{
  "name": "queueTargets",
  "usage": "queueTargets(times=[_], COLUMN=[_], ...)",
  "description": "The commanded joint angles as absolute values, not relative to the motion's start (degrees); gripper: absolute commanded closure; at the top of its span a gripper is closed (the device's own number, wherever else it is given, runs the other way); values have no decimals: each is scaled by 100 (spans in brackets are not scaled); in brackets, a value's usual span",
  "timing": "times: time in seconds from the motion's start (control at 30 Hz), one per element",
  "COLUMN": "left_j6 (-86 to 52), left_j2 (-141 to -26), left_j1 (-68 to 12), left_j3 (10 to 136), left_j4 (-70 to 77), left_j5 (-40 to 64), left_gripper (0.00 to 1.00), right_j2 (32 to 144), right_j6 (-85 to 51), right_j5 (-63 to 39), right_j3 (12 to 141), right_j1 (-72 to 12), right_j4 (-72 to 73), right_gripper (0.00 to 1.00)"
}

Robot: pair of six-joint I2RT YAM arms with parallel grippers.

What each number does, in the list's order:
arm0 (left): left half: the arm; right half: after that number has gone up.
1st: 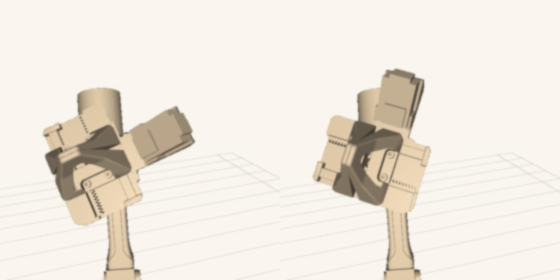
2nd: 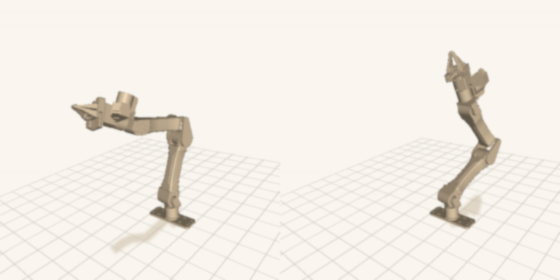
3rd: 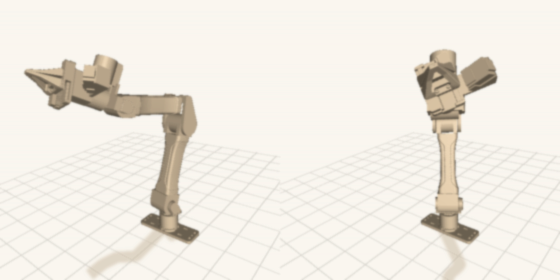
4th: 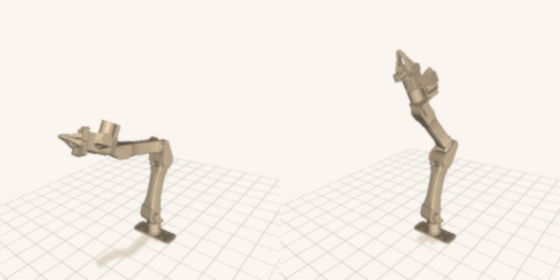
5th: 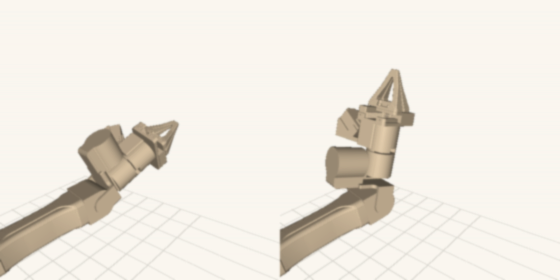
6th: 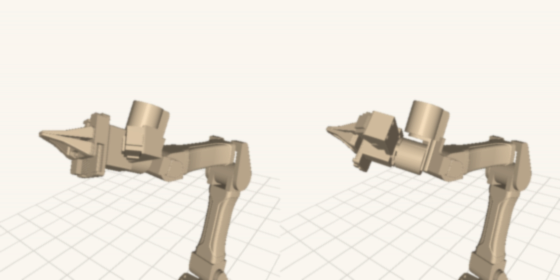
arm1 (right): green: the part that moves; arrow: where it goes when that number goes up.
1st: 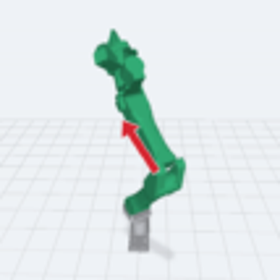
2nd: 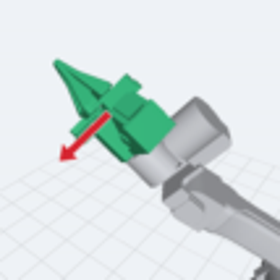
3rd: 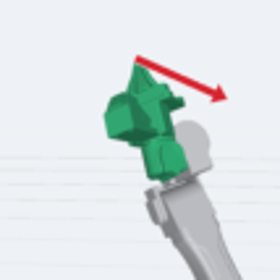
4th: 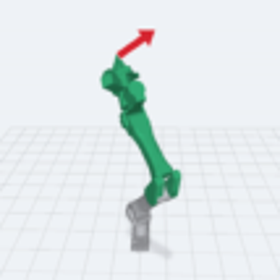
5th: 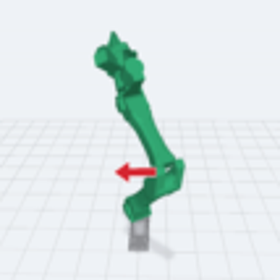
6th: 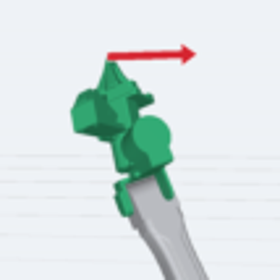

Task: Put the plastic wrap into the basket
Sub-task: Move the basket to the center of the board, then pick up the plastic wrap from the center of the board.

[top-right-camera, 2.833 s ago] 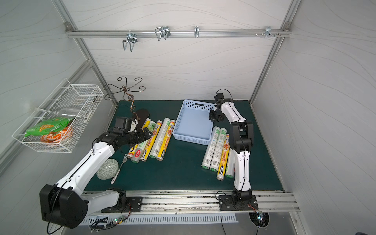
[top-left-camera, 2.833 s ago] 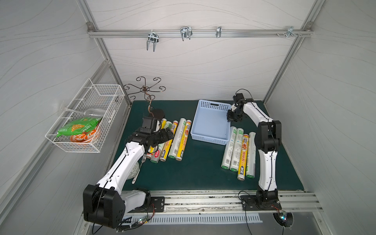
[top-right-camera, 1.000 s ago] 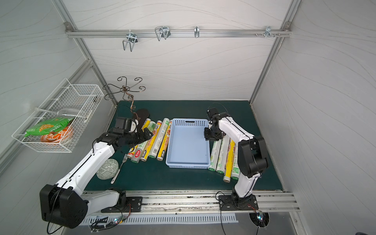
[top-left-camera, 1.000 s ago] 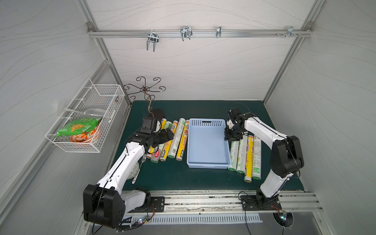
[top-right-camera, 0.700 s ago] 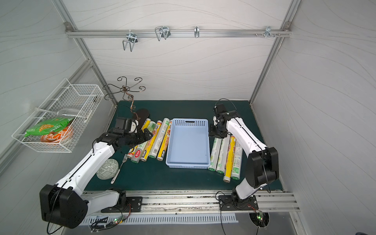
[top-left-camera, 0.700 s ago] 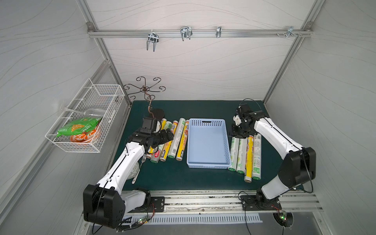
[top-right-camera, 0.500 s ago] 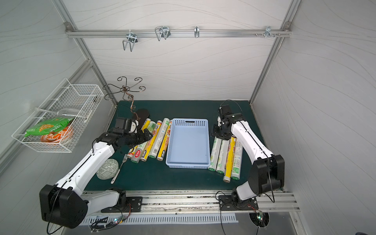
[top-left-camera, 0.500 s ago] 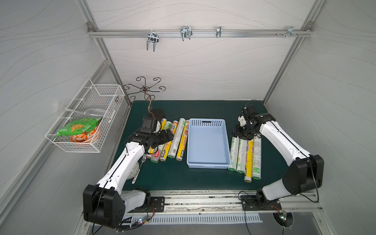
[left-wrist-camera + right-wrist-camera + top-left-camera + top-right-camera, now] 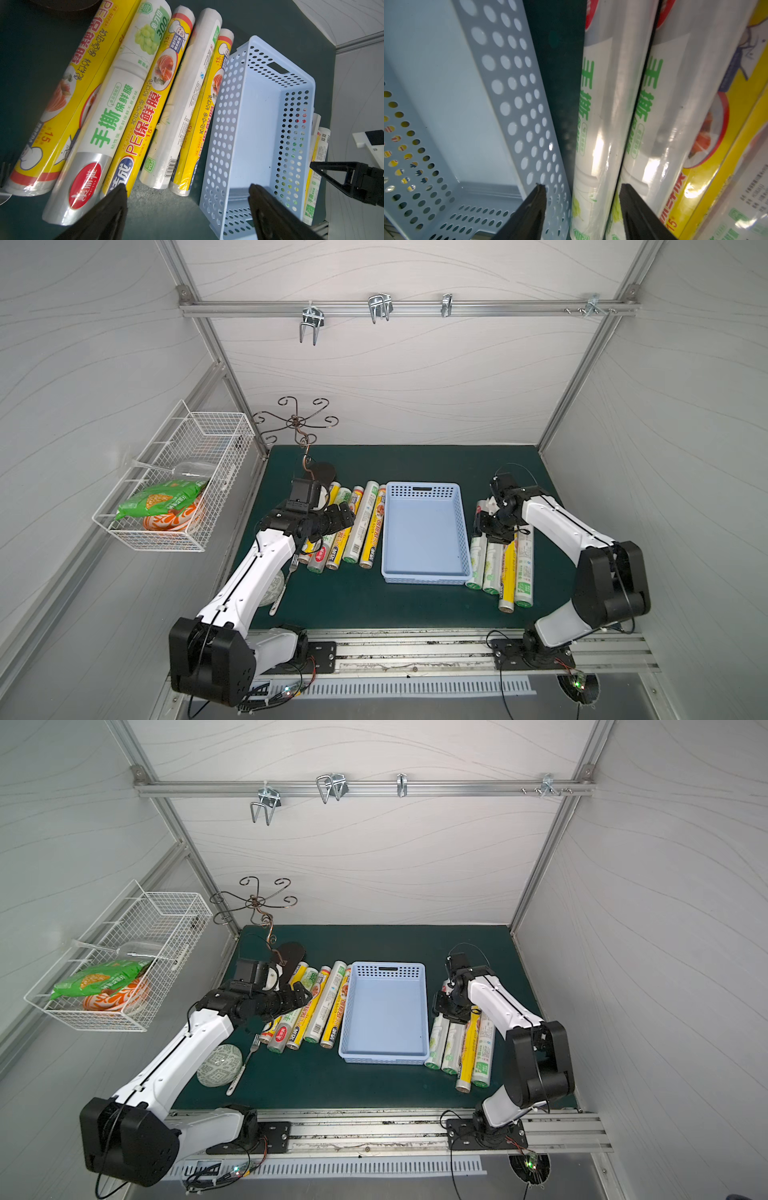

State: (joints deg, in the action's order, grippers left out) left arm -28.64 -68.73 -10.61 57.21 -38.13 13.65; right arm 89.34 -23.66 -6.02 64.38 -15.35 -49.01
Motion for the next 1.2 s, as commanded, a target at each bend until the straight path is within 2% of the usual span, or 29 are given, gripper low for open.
queueTargets(times=[0.0, 0.97, 1.17], left_j6=[-2769, -2821, -2830], left_j2=[-6914, -6958, -6934], left_j1=[-1064, -1064, -1063], left_j3=[5949, 5879, 5861], left_j4=[-3758, -3716, -3632], left_j5=[1292, 1336, 1371], left_gripper=[6, 8, 8], right_j2=[9060, 10217, 10435], right_j6=[-2495, -2348, -2329], right_j5=[-562, -504, -536], right_j3=[6354, 6488, 6623], right_j1=[-1516, -1511, -1506], right_j4=[-4670, -4008, -4032], right_gripper=[37, 39, 48])
